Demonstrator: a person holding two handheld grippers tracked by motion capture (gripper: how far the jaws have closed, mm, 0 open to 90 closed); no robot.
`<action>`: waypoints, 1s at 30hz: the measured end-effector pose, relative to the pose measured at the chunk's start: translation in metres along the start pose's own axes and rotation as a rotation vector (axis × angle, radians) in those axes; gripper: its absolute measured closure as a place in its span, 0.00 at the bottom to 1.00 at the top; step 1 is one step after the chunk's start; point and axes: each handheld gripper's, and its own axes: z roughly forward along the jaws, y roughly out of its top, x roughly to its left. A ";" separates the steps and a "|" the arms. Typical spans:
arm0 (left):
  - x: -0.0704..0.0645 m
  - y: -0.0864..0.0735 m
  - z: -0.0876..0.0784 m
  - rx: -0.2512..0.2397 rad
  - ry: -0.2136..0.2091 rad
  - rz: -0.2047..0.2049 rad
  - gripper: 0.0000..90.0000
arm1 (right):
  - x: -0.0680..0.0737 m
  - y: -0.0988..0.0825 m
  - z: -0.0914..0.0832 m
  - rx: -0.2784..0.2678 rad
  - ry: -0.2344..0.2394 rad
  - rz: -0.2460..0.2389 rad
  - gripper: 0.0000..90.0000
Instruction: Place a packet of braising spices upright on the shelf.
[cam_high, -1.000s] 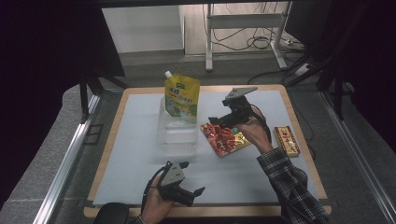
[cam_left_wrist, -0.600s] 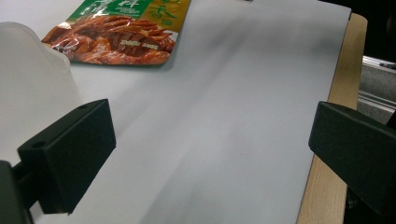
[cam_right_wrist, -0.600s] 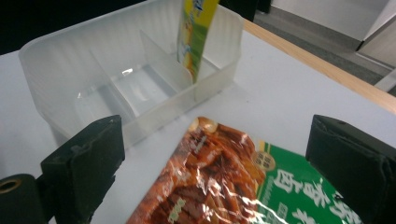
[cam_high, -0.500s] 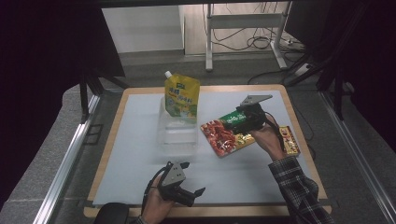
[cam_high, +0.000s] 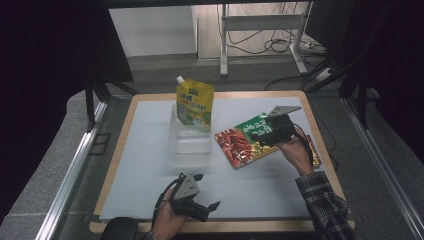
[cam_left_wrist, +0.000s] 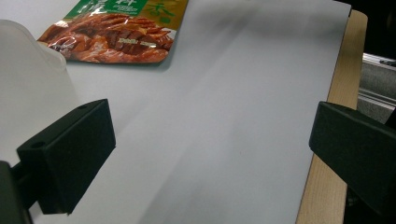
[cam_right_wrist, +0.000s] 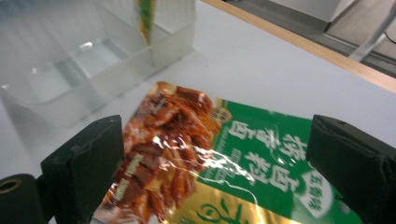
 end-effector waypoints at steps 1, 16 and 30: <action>0.000 0.000 0.000 0.000 0.000 -0.001 0.00 | -0.001 -0.002 0.000 0.004 -0.008 0.002 0.05; -0.001 0.000 0.001 0.010 -0.007 0.010 0.00 | -0.037 -0.041 0.008 0.069 -0.104 0.094 0.05; -0.002 0.000 0.002 0.018 -0.013 0.019 0.00 | -0.052 -0.059 0.024 0.150 -0.142 0.162 0.05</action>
